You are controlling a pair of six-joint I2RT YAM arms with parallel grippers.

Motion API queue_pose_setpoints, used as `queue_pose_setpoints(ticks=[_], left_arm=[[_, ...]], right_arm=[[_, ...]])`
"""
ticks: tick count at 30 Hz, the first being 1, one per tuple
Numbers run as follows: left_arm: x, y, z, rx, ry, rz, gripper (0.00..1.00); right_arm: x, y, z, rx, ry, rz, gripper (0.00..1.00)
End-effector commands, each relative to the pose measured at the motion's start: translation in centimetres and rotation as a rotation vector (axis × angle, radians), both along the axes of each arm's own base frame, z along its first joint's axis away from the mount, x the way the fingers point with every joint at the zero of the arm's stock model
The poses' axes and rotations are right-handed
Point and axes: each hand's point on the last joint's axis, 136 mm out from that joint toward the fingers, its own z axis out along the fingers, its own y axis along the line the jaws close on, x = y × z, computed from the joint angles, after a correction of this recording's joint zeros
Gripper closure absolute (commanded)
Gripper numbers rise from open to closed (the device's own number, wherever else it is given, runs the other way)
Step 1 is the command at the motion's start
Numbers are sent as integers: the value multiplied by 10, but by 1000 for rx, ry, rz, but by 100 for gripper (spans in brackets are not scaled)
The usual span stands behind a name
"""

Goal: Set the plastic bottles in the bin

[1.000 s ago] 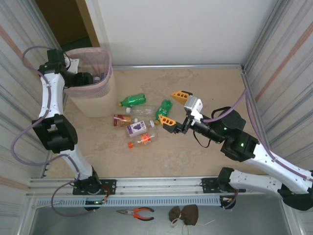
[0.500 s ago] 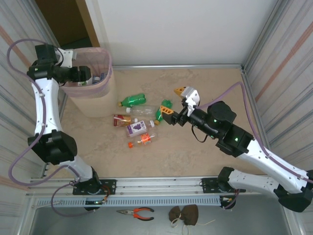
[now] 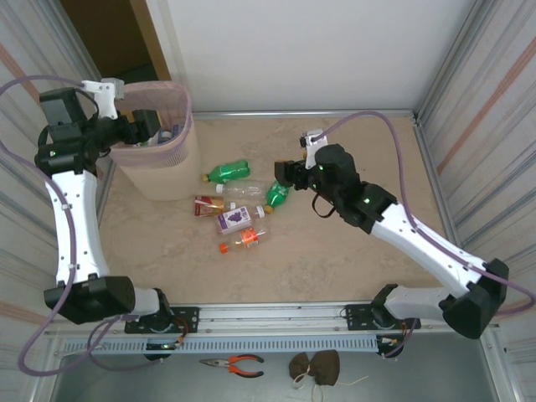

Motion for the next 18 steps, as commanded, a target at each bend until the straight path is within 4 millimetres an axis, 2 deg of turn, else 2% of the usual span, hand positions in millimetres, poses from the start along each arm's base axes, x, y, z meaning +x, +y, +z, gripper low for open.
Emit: queue_pose_setpoints(ticks=[1, 9, 14, 18], left_arm=[[-14, -14, 20, -67, -79, -68, 20], [-26, -24, 11, -94, -83, -117, 20], [-29, -29, 6, -115, -75, -141, 20], [-32, -31, 5, -120, -78, -154, 21]], right_arm=[[10, -1, -27, 94, 171, -90, 24], [42, -4, -117, 184, 480, -207, 25], [56, -2, -162, 156, 587, -251, 24], [66, 3, -190, 142, 655, -272, 22]])
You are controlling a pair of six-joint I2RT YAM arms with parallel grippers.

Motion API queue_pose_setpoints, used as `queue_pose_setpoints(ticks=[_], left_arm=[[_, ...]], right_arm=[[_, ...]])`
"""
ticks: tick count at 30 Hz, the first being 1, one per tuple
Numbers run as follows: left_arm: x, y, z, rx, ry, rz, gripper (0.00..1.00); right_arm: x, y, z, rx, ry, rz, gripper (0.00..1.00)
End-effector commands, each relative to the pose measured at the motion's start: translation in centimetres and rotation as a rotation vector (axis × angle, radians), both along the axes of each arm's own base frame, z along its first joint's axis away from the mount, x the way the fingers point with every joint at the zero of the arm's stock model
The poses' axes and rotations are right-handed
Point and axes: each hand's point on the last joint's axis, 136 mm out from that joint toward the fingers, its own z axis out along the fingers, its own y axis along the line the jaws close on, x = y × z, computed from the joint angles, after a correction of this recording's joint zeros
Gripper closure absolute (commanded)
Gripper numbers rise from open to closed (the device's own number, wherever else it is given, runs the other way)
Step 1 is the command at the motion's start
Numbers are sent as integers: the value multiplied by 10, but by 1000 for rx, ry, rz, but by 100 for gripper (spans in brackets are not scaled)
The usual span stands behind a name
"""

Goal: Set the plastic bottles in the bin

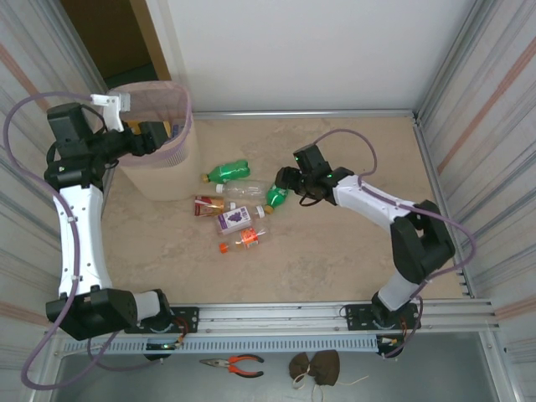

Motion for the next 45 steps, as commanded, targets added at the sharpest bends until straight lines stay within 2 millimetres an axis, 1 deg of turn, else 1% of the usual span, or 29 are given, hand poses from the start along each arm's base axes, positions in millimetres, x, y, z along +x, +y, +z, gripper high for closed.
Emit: queue_pose_setpoints(ticks=[1, 5, 9, 17, 21, 31, 37, 42, 45], left_arm=[[-14, -7, 18, -10, -64, -33, 21], [-16, -7, 16, -11, -59, -38, 21], [-17, -8, 15, -15, -60, -41, 21], [-19, -9, 12, -18, -55, -46, 20], [-18, -9, 11, -21, -52, -44, 20], [-14, -9, 7, -39, -39, -45, 21], [-13, -9, 6, -46, -35, -45, 21], [-14, -10, 6, -52, -30, -46, 22], [-16, -11, 7, -59, -27, -50, 22]], right_arm=[[11, 11, -4, 53, 47, -22, 21], [19, 25, -21, 54, 89, 5, 19], [22, 29, -39, 29, 135, 3, 19], [18, 26, -66, -24, 200, -4, 23], [13, 21, -75, -65, 219, 8, 23], [-4, 0, -78, -179, 238, 40, 25], [-8, -6, -81, -197, 233, 42, 30], [-9, -6, -76, -201, 216, 51, 37], [-8, -8, -66, -202, 189, 50, 40]])
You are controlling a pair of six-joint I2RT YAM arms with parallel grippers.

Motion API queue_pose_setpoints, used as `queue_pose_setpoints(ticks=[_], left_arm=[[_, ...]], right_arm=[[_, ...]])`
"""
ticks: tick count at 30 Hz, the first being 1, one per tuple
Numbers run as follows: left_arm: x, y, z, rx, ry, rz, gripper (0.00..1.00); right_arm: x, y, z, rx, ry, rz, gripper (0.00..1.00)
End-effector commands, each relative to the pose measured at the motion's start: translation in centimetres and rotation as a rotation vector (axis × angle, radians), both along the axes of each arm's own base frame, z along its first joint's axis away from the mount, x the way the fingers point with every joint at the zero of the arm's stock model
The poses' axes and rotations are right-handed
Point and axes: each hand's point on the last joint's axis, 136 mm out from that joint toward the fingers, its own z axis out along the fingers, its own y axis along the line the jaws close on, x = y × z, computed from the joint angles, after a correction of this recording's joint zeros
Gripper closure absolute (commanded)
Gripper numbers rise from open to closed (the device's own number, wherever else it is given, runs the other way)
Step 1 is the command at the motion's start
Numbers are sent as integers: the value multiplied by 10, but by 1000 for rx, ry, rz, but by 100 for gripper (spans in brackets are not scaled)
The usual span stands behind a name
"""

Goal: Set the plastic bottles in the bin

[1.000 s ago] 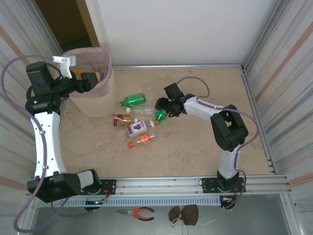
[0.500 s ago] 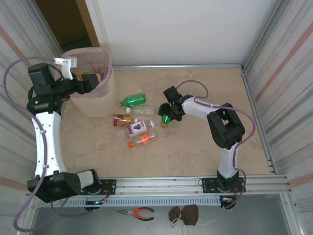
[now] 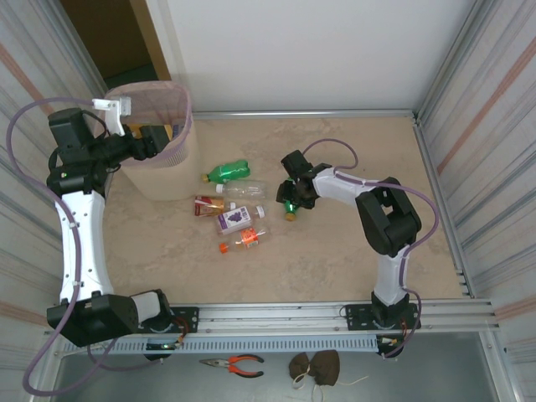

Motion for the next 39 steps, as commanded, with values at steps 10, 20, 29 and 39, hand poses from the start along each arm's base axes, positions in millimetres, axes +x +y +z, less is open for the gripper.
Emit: queue_pose_setpoints(ticks=[10, 20, 29, 39], left_arm=[[-20, -19, 25, -17, -59, -72, 22], [-37, -50, 39, -16, -97, -165, 22], [-61, -75, 49, -18, -124, -232, 23], [-79, -97, 50, -22, -146, -295, 23]], right_arm=[[-6, -8, 93, 7, -229, 82, 43], [-15, 8, 177, 112, -471, 198, 45], [-32, 26, 240, 240, -676, 316, 46], [-61, 59, 292, 337, -867, 515, 47]])
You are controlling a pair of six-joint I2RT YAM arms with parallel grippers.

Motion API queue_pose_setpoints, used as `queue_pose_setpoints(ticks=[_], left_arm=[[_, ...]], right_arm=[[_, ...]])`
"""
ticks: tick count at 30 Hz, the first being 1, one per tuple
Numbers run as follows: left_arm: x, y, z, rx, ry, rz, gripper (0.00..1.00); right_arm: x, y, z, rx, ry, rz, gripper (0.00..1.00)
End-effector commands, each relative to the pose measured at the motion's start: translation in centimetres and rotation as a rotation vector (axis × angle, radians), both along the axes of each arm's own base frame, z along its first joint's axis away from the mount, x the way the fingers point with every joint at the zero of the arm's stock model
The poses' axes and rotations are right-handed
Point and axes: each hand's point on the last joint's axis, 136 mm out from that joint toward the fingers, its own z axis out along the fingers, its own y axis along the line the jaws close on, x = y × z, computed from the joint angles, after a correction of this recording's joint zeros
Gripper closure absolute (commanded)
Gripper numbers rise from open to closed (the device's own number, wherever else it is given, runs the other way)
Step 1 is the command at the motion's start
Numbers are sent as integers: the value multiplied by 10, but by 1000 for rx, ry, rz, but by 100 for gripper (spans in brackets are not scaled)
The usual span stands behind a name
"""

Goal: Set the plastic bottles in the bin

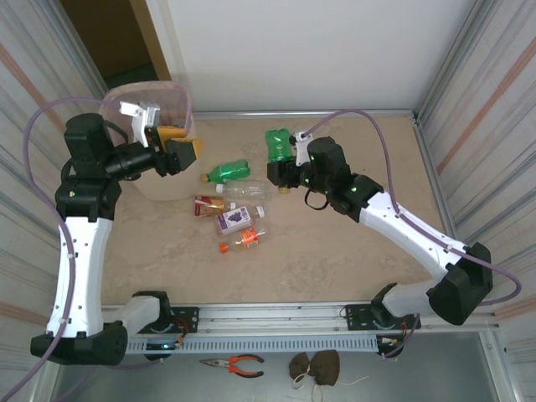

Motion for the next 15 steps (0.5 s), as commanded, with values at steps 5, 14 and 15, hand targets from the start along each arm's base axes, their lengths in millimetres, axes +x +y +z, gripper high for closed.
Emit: queue_pose_setpoints(ticks=[5, 14, 15], left_arm=[[-10, -18, 9, -7, -48, -62, 23], [-17, -38, 20, -12, -102, -140, 23], [-18, -40, 21, -13, -109, -147, 22]], right_arm=[[-18, 16, 46, 56, -183, 104, 48], [-32, 20, 69, 89, -281, 163, 49], [-33, 19, 72, 93, -291, 163, 49]])
